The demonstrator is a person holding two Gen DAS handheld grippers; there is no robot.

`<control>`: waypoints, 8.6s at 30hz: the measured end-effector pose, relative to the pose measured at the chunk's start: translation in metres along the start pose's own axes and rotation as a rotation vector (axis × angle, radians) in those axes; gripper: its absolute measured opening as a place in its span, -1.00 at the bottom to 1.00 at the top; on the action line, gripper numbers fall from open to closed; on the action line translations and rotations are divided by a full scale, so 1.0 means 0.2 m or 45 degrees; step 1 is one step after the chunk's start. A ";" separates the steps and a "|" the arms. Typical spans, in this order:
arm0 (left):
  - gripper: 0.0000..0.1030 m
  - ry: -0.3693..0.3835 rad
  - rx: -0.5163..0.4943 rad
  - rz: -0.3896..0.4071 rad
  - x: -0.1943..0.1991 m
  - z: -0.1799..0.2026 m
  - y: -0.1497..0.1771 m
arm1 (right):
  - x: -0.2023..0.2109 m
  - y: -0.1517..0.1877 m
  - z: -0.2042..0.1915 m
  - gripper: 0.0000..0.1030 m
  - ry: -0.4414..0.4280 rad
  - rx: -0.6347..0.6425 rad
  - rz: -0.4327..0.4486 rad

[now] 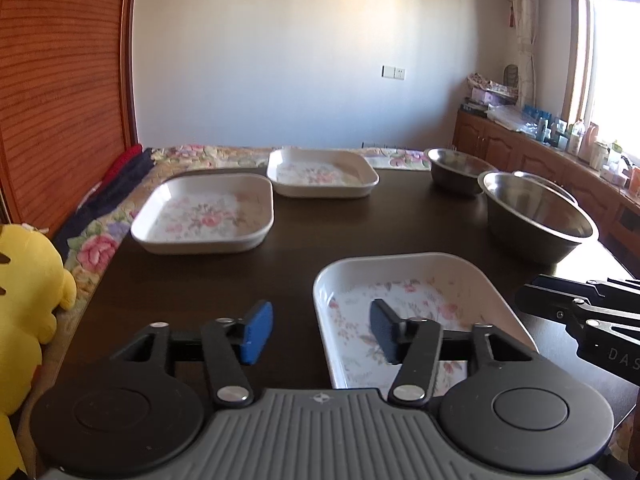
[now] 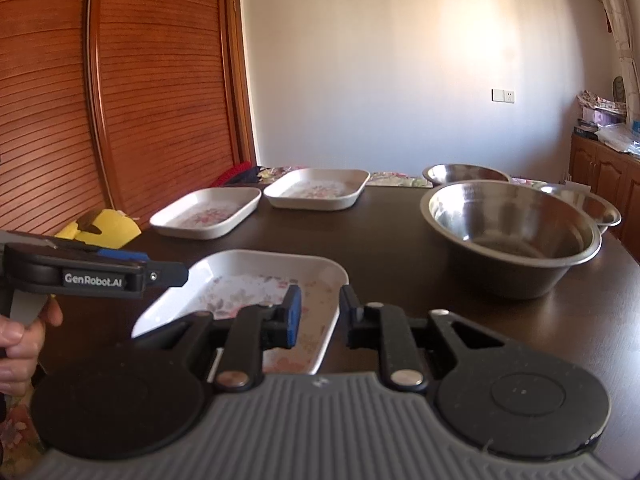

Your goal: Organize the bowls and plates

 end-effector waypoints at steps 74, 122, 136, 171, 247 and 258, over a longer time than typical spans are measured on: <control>-0.67 -0.115 0.006 -0.078 -0.72 -0.79 -0.33 | -1.14 -0.42 -0.29 -0.62 -0.373 0.062 -0.482; -0.73 -0.013 -0.055 0.076 -0.03 -0.26 -0.44 | -0.43 -0.55 -0.04 -0.64 -0.303 -0.019 -0.265; -0.72 0.032 -0.089 0.100 0.12 -0.04 -0.35 | -0.21 -0.44 0.11 -0.64 -0.290 -0.082 -0.230; -0.72 0.095 0.036 0.060 0.16 -0.01 -0.01 | -0.06 -0.09 0.13 -0.64 -0.287 -0.179 -0.070; 0.69 0.085 -0.008 0.127 0.12 0.06 -0.01 | -0.01 -0.05 0.17 0.30 -0.139 -0.165 0.081; 0.76 0.082 -0.015 0.160 0.16 0.07 -0.05 | 0.02 -0.10 0.20 0.89 -0.103 -0.132 0.120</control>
Point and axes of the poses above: each gripper's, at about its wrist camera, not at the fingertips, and x roughly against the way its jaws point, z to its right, y to its underside, the point moved 2 cm from there along -x, roughly the way its jaws point, and after that the axes turned 5 degrees about -y, right-handed, at the moved point
